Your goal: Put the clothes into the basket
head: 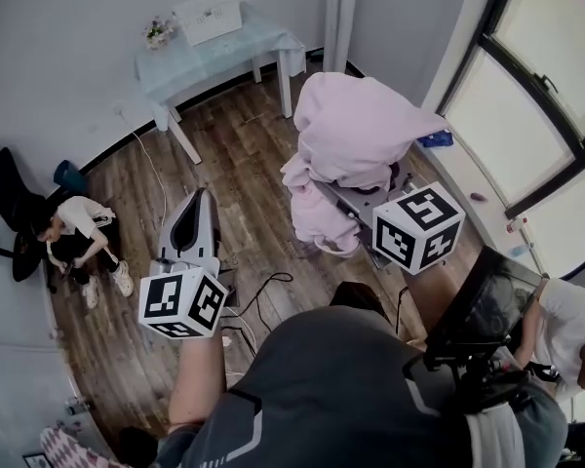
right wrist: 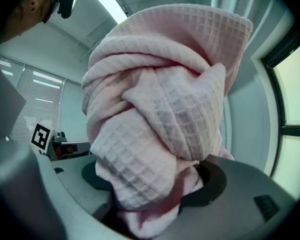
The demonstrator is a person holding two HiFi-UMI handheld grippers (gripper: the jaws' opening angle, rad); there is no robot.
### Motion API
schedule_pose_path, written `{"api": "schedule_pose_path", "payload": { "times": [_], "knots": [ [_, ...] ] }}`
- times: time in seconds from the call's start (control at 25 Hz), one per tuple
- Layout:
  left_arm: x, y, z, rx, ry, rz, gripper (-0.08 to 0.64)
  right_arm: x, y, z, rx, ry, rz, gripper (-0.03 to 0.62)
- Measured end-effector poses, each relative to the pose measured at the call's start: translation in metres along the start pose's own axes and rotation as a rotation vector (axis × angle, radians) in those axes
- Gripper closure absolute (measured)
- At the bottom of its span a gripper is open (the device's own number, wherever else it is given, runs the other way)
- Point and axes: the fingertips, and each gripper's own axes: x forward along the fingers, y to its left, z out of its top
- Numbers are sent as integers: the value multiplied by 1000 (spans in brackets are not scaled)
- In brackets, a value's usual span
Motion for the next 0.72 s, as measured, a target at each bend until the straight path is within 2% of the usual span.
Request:
{"api": "schedule_pose_path", "payload": {
  "times": [0.12,0.36,0.52,0.72],
  "knots": [
    [7,9,-4,-28,9,-5,557,13,1,-3,-5,13,13,235],
    [44,19,-10,-9,39,-8,557,52,-23,-3,17,11,37,235],
    [82,26,0,49,30,-21,557,88,-49,4,22,4,57,235],
    [132,38,6,26,38,15,557,123,-93,18,45,-10,78,235]
  ]
}}
